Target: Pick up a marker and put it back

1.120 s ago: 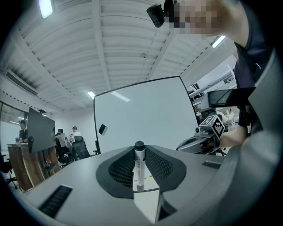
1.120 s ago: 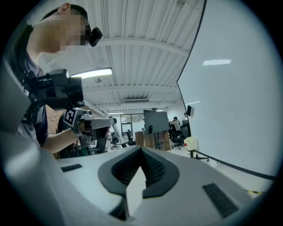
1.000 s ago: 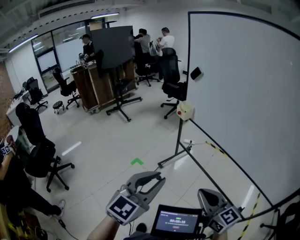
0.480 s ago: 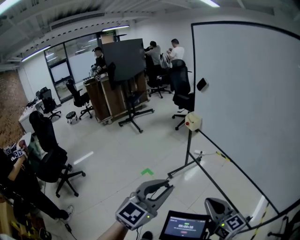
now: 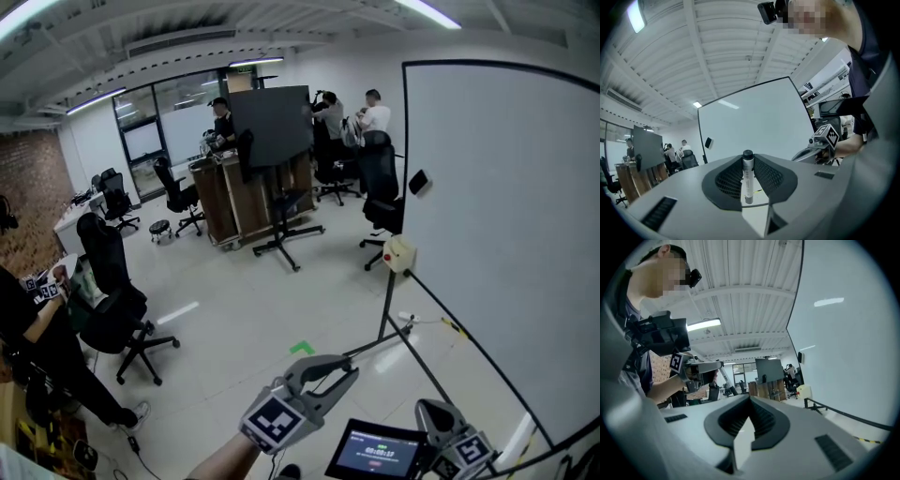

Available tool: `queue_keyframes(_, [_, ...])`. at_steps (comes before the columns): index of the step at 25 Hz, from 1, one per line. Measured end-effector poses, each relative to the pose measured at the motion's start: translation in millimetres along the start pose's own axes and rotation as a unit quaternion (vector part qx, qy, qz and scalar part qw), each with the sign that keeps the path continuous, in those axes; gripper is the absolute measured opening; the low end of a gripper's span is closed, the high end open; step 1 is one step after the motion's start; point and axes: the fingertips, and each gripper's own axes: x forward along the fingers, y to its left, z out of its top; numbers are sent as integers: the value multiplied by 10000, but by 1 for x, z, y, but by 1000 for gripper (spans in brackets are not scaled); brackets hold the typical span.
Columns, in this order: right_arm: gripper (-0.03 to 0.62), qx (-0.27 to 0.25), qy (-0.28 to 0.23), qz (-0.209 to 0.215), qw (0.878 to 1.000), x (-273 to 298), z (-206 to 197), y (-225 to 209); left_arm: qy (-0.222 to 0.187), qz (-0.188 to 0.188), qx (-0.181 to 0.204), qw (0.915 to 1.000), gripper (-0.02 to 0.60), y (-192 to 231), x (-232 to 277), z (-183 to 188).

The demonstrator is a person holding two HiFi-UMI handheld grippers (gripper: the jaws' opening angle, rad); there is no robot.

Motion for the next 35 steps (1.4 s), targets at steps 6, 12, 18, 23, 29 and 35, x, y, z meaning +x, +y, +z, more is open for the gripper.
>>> queue_keyframes(6, [15,-213,-88,204,9995,-3,21,2,-142,104,195,9997,71,-4,-4,24])
queue_keyframes(12, [15,-740,-360,463,9955,19,56,-2,-375,247,407,9982,71,13,0,42])
queue_keyframes(18, [15,-861,-416,495,9942,21,81,-2,-290,248,311,9988,72,20,5,38])
queue_keyframes(23, [15,-848,-409,434,9946,36,82,-10,-276,179,303,9990,71,36,18,29])
queue_keyframes(29, [15,-728,-169,309,9967,76,65,-38,-342,74,220,9991,72,74,46,8])
queue_keyframes(35, [15,-720,19,102,9973,134,65,-59,-384,-56,13,9992,71,137,63,-13])
